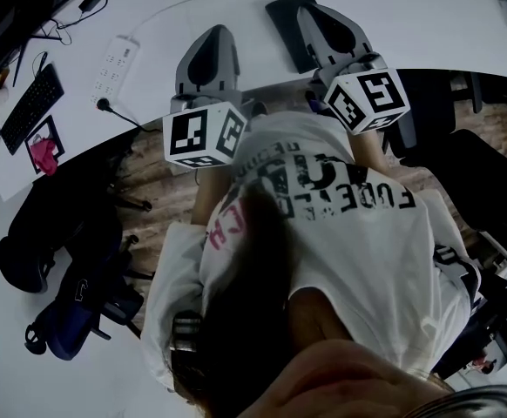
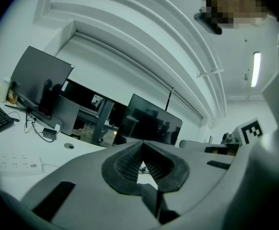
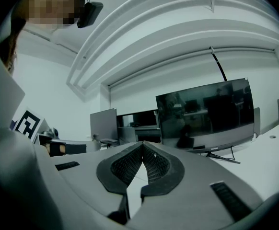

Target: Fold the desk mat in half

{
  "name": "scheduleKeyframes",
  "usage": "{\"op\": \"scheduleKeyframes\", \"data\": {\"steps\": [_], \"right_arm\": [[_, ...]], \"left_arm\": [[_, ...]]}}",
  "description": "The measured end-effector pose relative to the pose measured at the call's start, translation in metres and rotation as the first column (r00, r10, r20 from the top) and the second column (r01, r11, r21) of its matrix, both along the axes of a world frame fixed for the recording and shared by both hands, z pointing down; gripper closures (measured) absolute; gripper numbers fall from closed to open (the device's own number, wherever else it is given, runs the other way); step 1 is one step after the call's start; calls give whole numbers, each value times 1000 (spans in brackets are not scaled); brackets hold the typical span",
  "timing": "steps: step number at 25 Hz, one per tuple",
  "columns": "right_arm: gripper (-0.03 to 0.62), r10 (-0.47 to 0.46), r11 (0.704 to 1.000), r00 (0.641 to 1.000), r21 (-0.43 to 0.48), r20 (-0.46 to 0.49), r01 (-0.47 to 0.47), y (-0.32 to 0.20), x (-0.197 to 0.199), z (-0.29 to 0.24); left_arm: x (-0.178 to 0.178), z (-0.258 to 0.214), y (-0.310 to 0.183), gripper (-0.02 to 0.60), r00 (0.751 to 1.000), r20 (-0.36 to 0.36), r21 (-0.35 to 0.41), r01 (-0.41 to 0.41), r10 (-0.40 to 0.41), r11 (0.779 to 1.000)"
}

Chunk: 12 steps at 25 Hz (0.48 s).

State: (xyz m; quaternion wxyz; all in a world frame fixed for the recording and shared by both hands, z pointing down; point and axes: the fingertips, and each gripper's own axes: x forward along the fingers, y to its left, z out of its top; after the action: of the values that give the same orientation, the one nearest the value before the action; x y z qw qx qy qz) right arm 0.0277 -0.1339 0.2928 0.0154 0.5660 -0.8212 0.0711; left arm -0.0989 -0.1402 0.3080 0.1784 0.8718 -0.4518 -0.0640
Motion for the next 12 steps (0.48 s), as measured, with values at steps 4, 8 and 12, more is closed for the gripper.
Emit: {"op": "scheduleKeyframes", "data": {"steps": [4, 8, 12], "right_arm": [[594, 1, 1000, 1000, 4, -3, -1, -3, 3, 0], [594, 5, 1000, 1000, -5, -3, -5, -4, 7, 3], [594, 1, 1000, 1000, -8, -1, -1, -3, 11, 4]], "left_arm": [[-4, -1, -4, 578, 1000, -3, 8, 16, -16, 1000], [-3, 1, -6, 578, 1000, 0, 0, 25, -25, 1000], [3, 1, -5, 578, 1000, 4, -1, 15, -15, 1000]]}}
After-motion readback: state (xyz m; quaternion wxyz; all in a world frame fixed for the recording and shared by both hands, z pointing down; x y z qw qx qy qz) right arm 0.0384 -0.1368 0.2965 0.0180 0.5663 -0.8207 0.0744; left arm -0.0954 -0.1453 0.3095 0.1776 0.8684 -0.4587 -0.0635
